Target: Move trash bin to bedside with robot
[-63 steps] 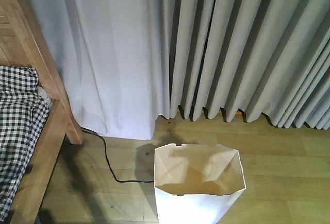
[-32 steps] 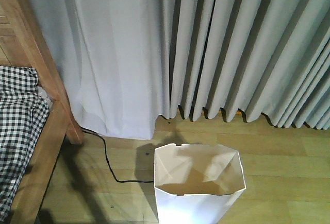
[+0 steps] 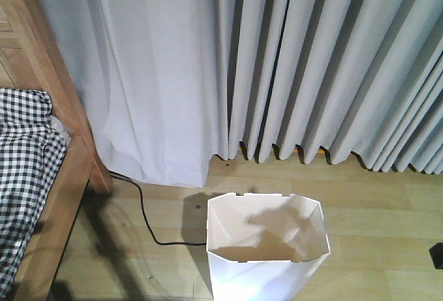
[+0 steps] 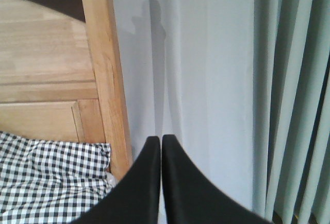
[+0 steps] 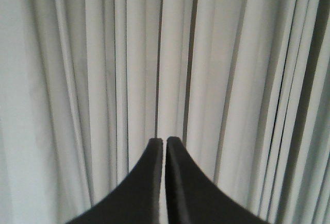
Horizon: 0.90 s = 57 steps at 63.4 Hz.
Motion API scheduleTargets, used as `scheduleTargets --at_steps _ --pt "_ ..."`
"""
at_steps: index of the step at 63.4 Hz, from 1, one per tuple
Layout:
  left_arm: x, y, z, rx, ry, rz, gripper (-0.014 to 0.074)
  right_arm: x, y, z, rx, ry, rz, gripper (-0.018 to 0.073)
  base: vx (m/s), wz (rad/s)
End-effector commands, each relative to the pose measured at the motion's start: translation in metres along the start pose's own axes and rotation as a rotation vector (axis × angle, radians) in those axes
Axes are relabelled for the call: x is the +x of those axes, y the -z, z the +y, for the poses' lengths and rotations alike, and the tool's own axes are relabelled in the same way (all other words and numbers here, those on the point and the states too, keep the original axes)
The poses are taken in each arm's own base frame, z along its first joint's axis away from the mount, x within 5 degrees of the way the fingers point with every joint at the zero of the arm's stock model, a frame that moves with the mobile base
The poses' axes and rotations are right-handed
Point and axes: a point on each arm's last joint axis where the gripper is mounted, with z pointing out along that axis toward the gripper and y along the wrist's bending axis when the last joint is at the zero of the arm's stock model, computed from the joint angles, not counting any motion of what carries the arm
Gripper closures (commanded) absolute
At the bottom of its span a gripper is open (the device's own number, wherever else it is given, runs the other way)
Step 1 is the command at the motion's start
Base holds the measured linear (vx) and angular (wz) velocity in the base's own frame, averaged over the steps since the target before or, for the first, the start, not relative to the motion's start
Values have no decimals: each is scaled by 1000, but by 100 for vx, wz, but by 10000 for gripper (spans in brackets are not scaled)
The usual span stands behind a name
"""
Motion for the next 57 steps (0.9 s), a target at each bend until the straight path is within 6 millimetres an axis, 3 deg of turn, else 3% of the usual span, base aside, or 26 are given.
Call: scheduleTargets --at_steps 1,57 --pt "-14 2 0 5 9 -98 603 -1 0 0 -3 3 -72 568 0 0" --pt "-14 2 0 5 9 -98 603 -1 0 4 -68 9 -70 568 0 0"
